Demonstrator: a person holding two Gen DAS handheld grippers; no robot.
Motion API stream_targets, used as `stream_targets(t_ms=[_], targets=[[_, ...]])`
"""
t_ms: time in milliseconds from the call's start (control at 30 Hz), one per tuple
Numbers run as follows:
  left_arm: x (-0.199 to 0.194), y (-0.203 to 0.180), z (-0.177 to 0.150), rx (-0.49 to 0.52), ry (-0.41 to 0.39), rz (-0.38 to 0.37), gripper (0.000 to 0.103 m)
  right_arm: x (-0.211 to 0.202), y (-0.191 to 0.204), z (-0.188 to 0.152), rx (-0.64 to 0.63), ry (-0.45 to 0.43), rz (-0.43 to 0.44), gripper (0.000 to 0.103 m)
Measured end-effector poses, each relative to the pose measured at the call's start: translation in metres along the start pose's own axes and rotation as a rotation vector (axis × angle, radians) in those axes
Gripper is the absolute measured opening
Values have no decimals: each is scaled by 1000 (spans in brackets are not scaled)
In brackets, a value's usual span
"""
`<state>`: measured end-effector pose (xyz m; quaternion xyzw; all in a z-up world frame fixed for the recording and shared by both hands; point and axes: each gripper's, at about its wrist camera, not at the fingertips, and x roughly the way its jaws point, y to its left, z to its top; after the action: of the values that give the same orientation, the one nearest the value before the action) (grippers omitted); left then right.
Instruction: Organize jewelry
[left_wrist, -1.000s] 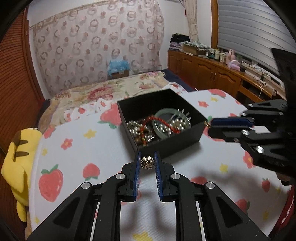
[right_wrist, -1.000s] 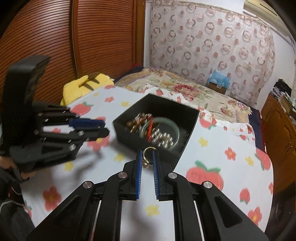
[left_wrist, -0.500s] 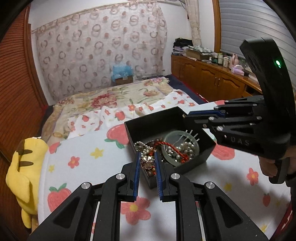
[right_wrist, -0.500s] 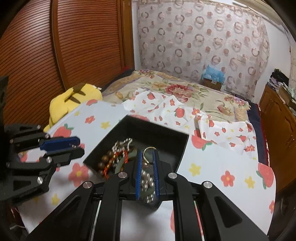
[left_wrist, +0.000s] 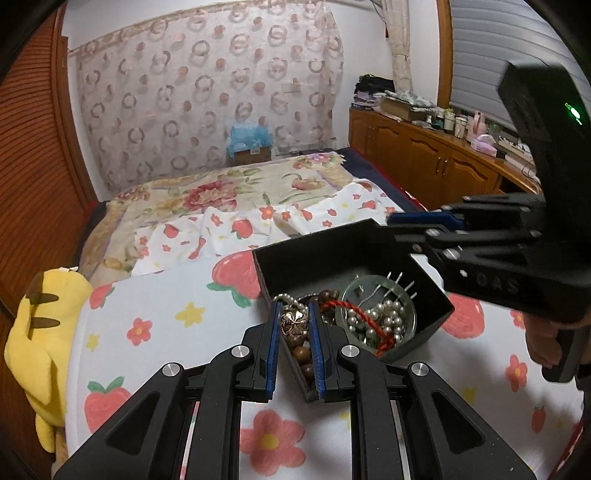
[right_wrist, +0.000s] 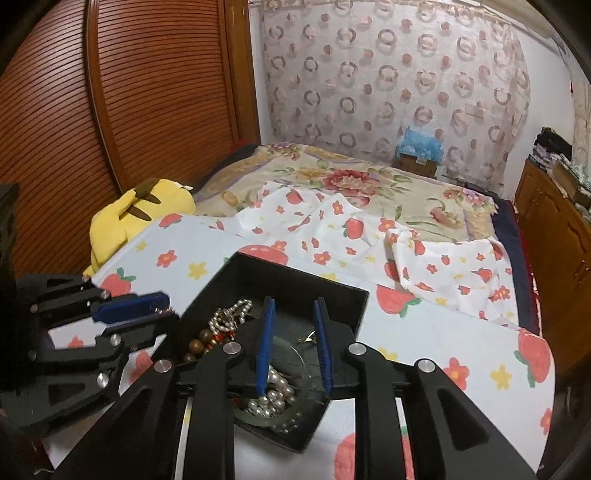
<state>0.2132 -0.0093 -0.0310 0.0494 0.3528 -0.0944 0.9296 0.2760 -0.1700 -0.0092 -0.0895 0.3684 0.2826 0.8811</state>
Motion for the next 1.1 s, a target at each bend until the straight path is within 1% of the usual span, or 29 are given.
stream_targets(t_ms=[200,400,567,667,733,800,833,900,933,967,1000,1067,1100], targets=[[10,-5,7,-4,-7,0,14,-14,-12,-16,32,-16,-20,24],[20,-9,16,-19,-8,10,14,-29,-18,-29,52,-40,-22,24],[21,-12,18,-19,-13,11,14,-38,-16,-38,55,-63,-13,24],[22,-13,19,-19,-19,12,16,-43,-11,-43,50,-74,-17,24],[21,-14,22,-17,-24,11,24,-44,-10,-45,51,-77,-23,24],[18,-16,22,-15,-37,17,45,-46,-11,-47,59,-82,-31,24],[17,-17,21,-14,-43,20,48,-46,-10,-47,62,-82,-34,24],[13,-17,19,-18,-51,24,60,-48,-10,-49,70,-86,-48,24],[11,-16,18,-23,-55,28,65,-49,-11,-50,72,-88,-54,24],[8,-16,17,-28,-60,37,75,-51,-11,-52,76,-93,-65,29],[5,-16,15,-29,-69,51,82,-53,-11,-54,82,-100,-77,39],[-2,-15,10,-35,-79,66,88,-59,-11,-58,96,-117,-85,50],[-7,-14,8,-38,-84,71,89,-62,-11,-61,102,-121,-85,52]])
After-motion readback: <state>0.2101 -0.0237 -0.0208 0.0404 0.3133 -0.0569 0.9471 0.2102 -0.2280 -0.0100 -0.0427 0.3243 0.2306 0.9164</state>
